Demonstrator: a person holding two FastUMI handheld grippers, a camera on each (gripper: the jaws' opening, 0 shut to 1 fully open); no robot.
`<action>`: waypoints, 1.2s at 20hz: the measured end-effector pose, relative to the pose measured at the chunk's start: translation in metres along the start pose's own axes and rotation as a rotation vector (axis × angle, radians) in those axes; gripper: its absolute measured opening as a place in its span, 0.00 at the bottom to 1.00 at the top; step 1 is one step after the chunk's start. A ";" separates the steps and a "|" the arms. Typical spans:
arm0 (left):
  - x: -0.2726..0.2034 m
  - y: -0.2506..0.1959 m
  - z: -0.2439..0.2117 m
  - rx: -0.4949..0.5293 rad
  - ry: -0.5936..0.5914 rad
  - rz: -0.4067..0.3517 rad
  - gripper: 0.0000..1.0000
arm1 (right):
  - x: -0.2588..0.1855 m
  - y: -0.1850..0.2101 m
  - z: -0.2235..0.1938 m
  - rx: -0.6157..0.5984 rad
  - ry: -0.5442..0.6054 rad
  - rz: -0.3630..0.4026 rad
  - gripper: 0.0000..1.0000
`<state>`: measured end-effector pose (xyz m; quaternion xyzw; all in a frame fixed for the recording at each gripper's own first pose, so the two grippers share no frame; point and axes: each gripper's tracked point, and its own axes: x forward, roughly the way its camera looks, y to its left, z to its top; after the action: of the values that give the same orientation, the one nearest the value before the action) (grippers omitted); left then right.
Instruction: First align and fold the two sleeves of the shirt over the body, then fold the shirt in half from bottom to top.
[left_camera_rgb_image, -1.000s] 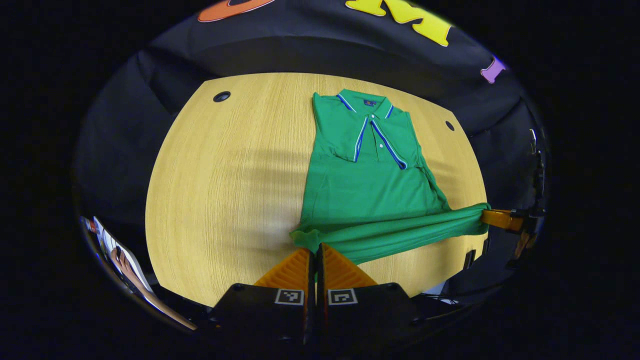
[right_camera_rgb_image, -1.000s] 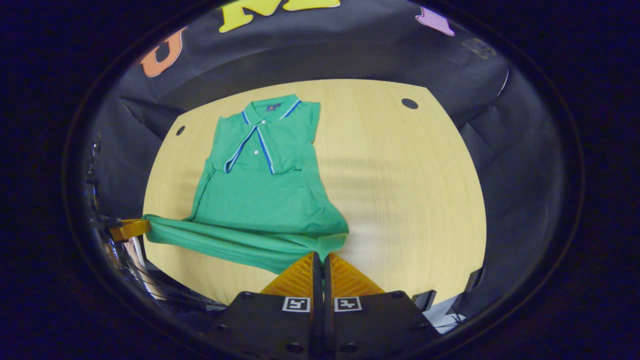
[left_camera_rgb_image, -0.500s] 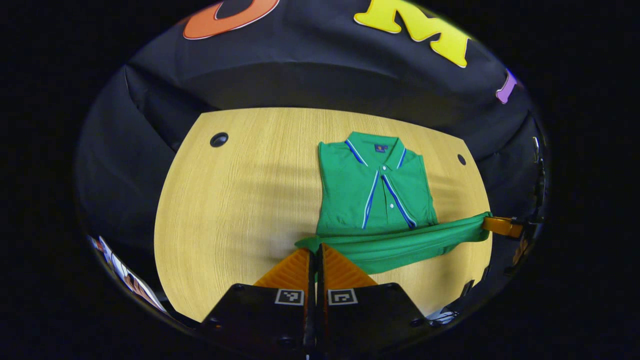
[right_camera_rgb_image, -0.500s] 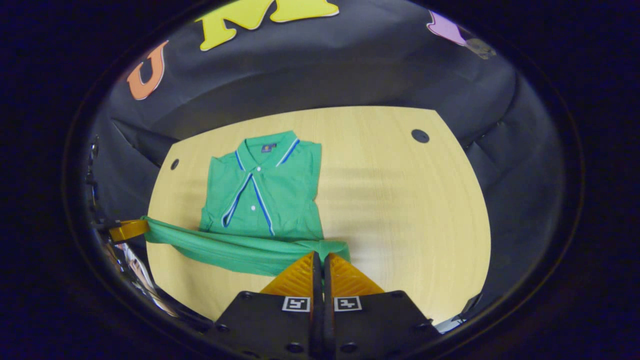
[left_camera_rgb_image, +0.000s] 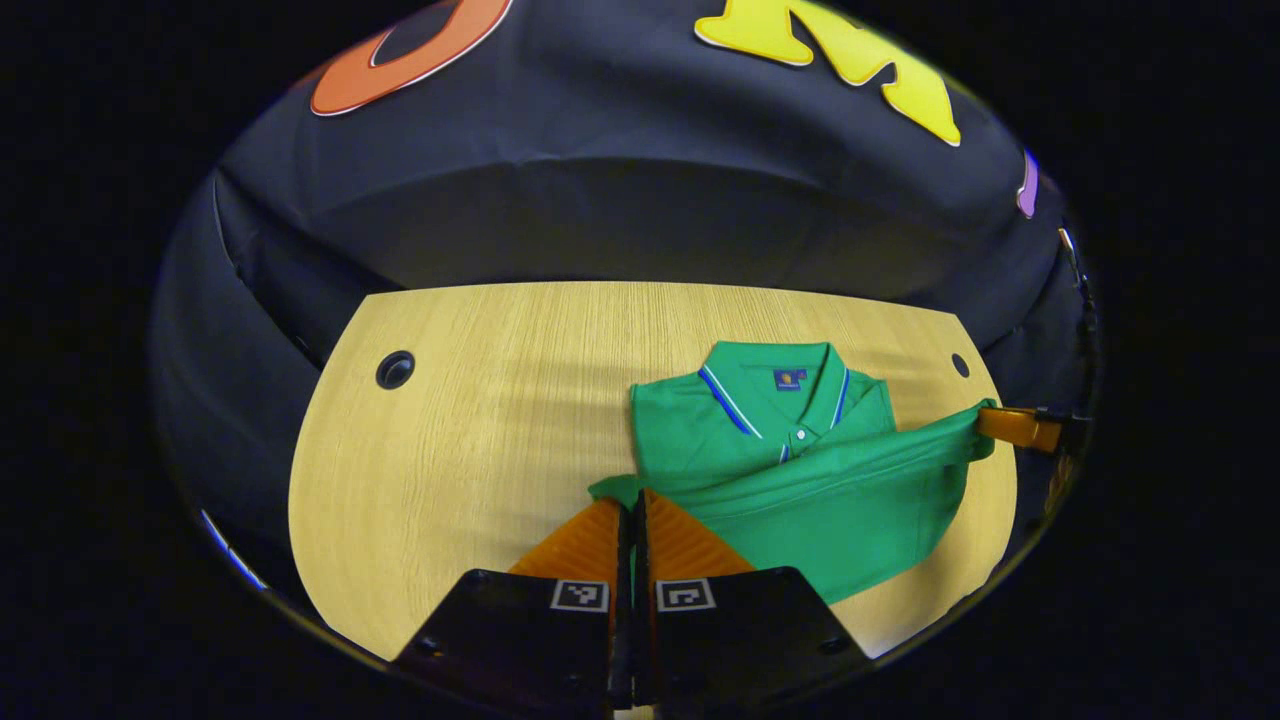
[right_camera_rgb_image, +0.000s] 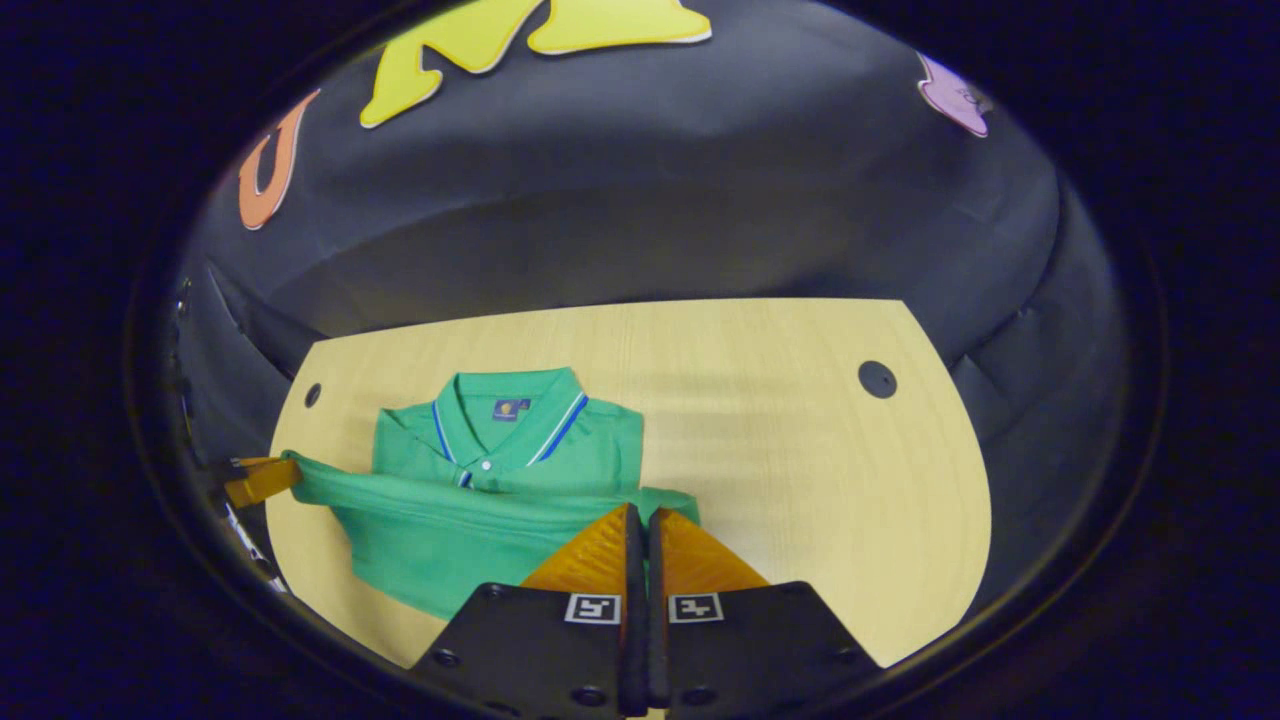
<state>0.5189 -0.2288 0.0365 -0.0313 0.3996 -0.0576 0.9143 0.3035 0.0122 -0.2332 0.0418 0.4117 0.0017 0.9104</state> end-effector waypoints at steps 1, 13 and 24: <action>0.010 0.000 0.009 0.006 -0.023 0.006 0.03 | 0.012 0.002 0.003 -0.001 0.002 0.003 0.03; 0.116 0.013 0.020 0.062 -0.049 0.076 0.03 | 0.110 -0.022 0.018 -0.016 -0.045 -0.049 0.03; 0.074 0.015 0.003 -0.077 -0.018 0.071 0.79 | 0.067 -0.012 0.024 -0.008 -0.067 -0.018 1.00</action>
<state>0.5721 -0.2237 -0.0164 -0.0527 0.3939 -0.0097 0.9176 0.3657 0.0013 -0.2688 0.0345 0.3812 -0.0063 0.9238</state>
